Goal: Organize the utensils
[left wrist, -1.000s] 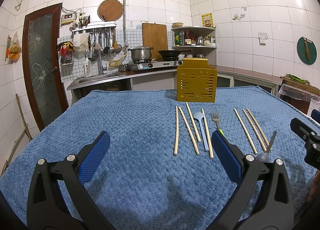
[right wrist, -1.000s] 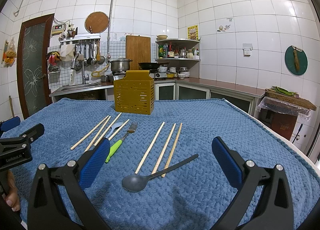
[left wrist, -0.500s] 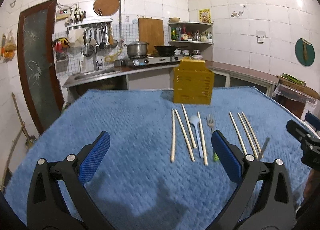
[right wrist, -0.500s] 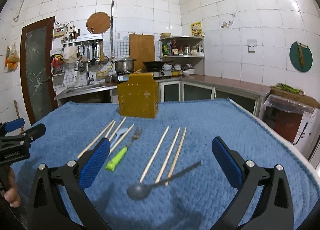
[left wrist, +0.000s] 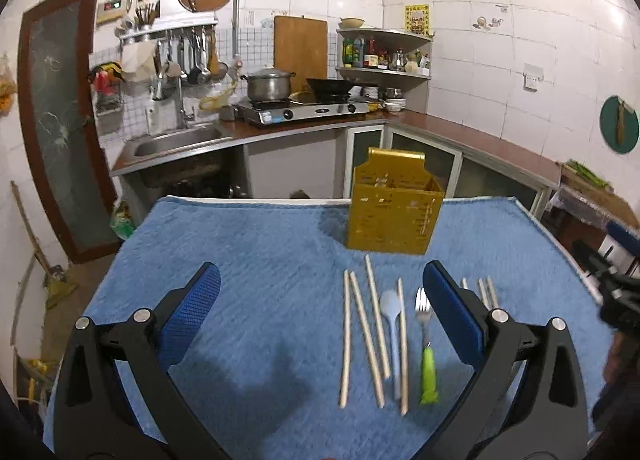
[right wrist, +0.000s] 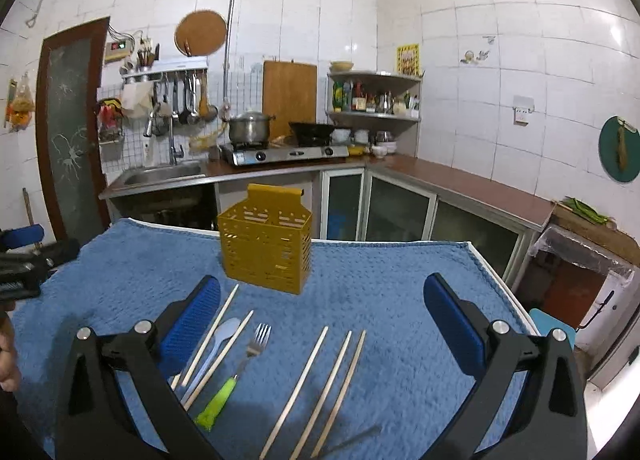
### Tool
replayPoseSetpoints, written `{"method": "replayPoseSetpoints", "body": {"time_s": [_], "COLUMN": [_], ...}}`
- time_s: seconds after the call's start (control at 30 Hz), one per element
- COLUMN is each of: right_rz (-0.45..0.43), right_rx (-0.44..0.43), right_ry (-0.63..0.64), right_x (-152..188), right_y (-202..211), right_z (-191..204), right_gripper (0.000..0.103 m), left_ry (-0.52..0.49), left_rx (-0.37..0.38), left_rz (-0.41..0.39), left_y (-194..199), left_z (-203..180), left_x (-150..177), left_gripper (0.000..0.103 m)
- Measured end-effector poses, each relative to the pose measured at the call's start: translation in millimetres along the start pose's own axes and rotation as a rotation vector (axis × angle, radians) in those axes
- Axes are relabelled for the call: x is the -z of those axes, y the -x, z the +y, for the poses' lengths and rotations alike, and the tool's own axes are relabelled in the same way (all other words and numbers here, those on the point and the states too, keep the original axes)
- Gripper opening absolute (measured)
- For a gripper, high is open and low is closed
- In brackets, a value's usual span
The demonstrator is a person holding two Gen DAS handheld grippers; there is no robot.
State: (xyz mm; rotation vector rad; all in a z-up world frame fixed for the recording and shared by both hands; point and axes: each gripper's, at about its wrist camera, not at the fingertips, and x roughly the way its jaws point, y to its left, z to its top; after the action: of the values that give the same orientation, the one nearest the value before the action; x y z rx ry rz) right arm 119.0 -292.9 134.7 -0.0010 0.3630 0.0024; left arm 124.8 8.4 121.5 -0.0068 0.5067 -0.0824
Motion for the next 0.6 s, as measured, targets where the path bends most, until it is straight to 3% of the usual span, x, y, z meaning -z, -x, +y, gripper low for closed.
{"method": "replayPoseSetpoints", "body": {"time_s": [0.23,0.6], "right_rz": [0.122,0.29], "right_rx": [-0.005,0.062], "right_ry": [-0.055,-0.148], "right_x": [-7.0,56.2], "right_y": [-68.2,-136.2], "right_z": [-10.3,-35.7], "right_gripper": [0.099,0.099], "left_ry": [-0.011,0.004], "left_rx": [-0.034,0.005], "left_rz": [0.037,0.209], "left_y": [-51.4,-131.1], "left_z": [-4.4,2.5], "left_x": [-16.2,20.5], "left_gripper": [0.098,0.098]}}
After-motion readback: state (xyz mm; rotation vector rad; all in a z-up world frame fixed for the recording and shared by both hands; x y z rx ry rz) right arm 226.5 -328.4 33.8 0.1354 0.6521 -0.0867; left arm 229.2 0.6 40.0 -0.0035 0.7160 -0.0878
